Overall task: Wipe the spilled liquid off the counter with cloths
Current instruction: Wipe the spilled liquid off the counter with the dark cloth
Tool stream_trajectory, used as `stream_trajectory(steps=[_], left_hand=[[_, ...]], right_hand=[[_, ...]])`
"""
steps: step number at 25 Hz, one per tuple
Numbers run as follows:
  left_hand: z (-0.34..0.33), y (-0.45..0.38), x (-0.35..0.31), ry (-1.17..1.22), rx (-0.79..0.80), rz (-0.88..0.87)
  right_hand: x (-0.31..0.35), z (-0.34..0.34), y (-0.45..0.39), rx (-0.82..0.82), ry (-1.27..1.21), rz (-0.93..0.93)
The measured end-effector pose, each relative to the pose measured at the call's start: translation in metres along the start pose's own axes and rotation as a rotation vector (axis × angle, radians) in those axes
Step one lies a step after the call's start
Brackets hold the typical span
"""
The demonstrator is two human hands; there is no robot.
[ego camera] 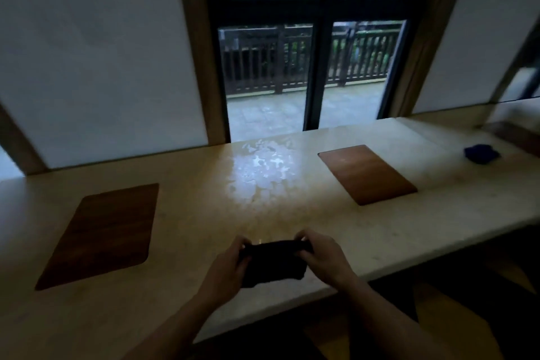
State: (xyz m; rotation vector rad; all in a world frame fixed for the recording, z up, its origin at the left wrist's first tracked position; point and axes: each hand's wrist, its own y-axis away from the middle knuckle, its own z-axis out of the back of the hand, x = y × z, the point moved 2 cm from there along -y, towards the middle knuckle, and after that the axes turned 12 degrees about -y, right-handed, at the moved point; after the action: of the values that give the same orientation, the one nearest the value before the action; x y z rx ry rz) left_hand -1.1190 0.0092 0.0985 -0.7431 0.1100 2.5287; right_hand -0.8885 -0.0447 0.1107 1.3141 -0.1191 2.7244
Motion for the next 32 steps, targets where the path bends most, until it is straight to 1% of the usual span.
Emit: stream_trajectory(steps=[3, 6, 9, 13, 18, 22, 26, 30, 32], left_hand=[[-0.012, -0.039, -0.086, 0.082, -0.096, -0.088], [-0.034, -0.070, -0.183, 0.138, -0.081, -0.234], [-0.061, -0.092, -0.275, 0.205, -0.044, -0.383], [-0.097, -0.106, -0.372, 0.291, 0.029, -0.570], [-0.145, -0.119, -0.460, 0.371, 0.150, -0.631], [-0.179, -0.143, -0.500, 0.396, 0.213, -0.660], [-0.220, -0.193, -0.535, 0.403, 0.238, -0.689], [-0.259, -0.252, -0.573, 0.426, 0.274, -0.673], [-0.279, -0.283, -0.593, 0.434, 0.295, -0.651]], right_hand=[[-0.020, 0.095, 0.016, -0.166, 0.001, 0.032], [-0.045, 0.185, 0.056, -0.353, 0.006, 0.041], [-0.068, 0.262, 0.112, -0.519, -0.059, 0.002], [-0.098, 0.334, 0.177, -0.716, -0.129, -0.055], [-0.142, 0.389, 0.223, -0.999, -0.176, -0.143], [-0.173, 0.420, 0.226, -1.106, -0.140, -0.147], [-0.211, 0.457, 0.204, -1.116, -0.128, -0.157], [-0.254, 0.508, 0.167, -1.119, -0.130, -0.203], [-0.281, 0.535, 0.147, -1.121, -0.177, -0.253]])
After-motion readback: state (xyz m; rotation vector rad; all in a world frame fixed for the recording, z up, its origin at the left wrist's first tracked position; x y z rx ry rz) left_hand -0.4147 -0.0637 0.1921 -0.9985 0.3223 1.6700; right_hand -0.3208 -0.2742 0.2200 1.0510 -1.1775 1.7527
